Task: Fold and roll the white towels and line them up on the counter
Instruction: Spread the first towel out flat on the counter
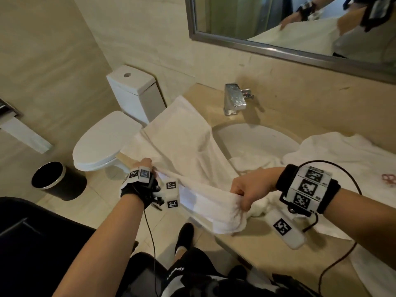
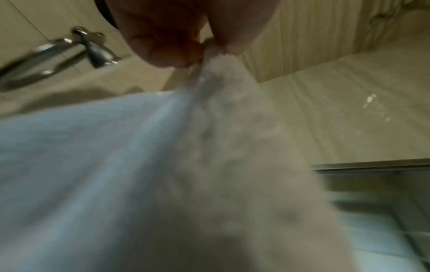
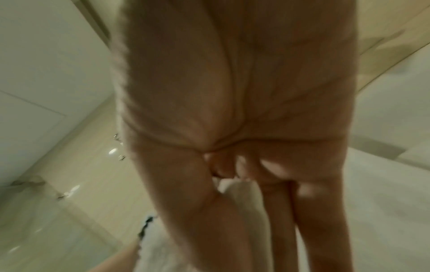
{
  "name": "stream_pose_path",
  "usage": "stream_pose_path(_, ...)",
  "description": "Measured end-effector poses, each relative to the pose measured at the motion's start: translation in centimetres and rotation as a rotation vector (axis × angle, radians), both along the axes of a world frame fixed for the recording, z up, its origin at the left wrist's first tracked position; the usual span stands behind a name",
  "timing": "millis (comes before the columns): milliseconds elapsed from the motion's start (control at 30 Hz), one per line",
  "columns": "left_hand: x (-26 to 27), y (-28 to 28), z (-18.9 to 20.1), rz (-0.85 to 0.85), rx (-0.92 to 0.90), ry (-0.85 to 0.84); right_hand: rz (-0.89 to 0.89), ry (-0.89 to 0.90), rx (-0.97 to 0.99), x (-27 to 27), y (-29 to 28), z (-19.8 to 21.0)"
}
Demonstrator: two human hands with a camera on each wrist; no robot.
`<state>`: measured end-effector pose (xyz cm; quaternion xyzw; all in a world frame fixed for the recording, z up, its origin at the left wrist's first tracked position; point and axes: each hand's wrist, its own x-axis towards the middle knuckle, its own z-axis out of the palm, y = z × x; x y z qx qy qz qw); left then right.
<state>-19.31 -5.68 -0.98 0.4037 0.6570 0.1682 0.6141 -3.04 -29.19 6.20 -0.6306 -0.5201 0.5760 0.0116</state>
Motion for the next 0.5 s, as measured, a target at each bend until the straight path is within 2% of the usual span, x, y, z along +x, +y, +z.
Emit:
stream_pose_path(100,2.5,1.3,1.8,-0.054,0.236,0.032,-0.193,-0.033,-0.042,1.9,-0.9,-0.5)
stream_pose_path(200,6.1,0.9,3.7,-0.138,0.405,0.108,-0.419,-0.161,-0.048,4.1,-1.6,-1.9)
stream_pose_path(267,8.4,0.0,3.9,-0.282,0.399,0.14,-0.48,-0.277,-0.097,5.6,-2.2,-3.1)
stream_pose_path(367,10.8,-1.8,3.6,-0.444,0.314,-0.008,-0.537,-0.417,-0.216,7.5,-3.6,-4.8)
stream_pose_path(433,11.6,-2.9,2.4,-0.646,0.241,0.063,-0.542,-0.469,-0.284,8.3,-4.6,-5.6)
stream_pose_path(500,11.5,-3.1,0.5,-0.841,0.256,0.233,-0.539,-0.461,-0.373,8.6,-5.0,-6.3)
